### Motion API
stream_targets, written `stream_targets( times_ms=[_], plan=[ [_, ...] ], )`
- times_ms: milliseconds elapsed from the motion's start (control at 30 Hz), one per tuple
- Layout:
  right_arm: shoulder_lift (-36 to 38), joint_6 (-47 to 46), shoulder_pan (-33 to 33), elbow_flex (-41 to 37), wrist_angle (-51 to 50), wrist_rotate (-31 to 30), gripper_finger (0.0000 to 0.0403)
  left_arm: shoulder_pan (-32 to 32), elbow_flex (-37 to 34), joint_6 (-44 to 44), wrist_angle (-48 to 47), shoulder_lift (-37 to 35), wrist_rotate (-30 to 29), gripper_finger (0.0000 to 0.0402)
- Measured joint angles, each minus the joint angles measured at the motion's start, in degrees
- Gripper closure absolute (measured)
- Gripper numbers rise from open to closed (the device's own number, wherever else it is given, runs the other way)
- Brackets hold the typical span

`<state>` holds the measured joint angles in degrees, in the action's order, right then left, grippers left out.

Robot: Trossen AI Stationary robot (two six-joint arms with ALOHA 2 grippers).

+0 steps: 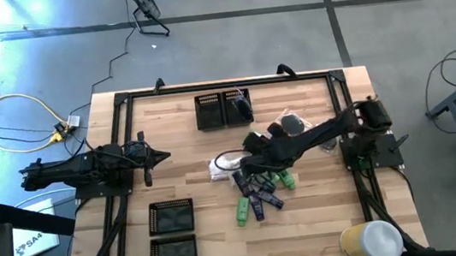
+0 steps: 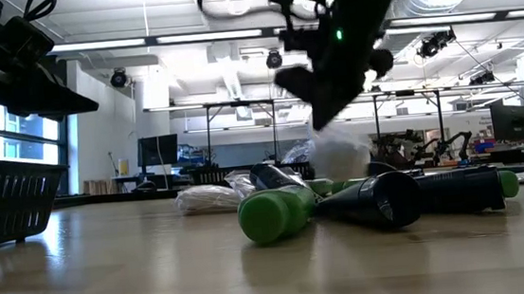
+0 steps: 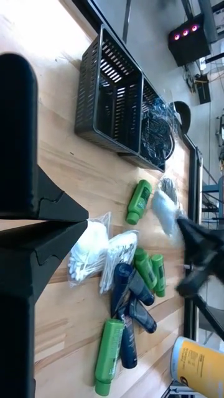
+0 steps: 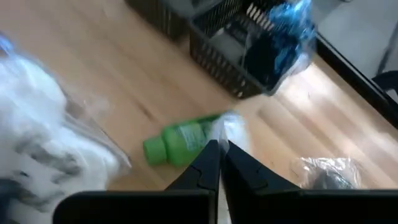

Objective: Pick & Place Travel size toiletries
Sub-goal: Put the white cotton pack into the top middle basket

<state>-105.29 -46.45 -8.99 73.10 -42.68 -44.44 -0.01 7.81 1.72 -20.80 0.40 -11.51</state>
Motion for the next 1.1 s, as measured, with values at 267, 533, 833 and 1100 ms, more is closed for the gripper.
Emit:
stream_targets(
  times_ms=[267, 533, 833, 1100],
  plan=[
    [7.54, 3.44, 0.11, 0.00, 2.71, -3.43, 0.0399, -0.02, 0.00, 0.02, -0.28, -0.02, 0.07, 0.0401],
    [12.64, 13.36, 1.76, -0.09, 8.95, -3.62, 0.0399, -0.02, -0.07, 0.15, 0.62, 0.00, 3.81, 0.0401],
    [13.39, 26.96, 6.54, -0.09, 15.96, -0.07, 0.0399, 0.00, -0.24, -0.04, 10.77, -0.02, -3.12, 0.0353],
    [13.39, 31.94, 8.04, -0.09, 19.96, 4.21, 0.0399, 0.00, -0.22, 4.67, 13.87, 0.27, -10.16, 0.0201]
  ],
)
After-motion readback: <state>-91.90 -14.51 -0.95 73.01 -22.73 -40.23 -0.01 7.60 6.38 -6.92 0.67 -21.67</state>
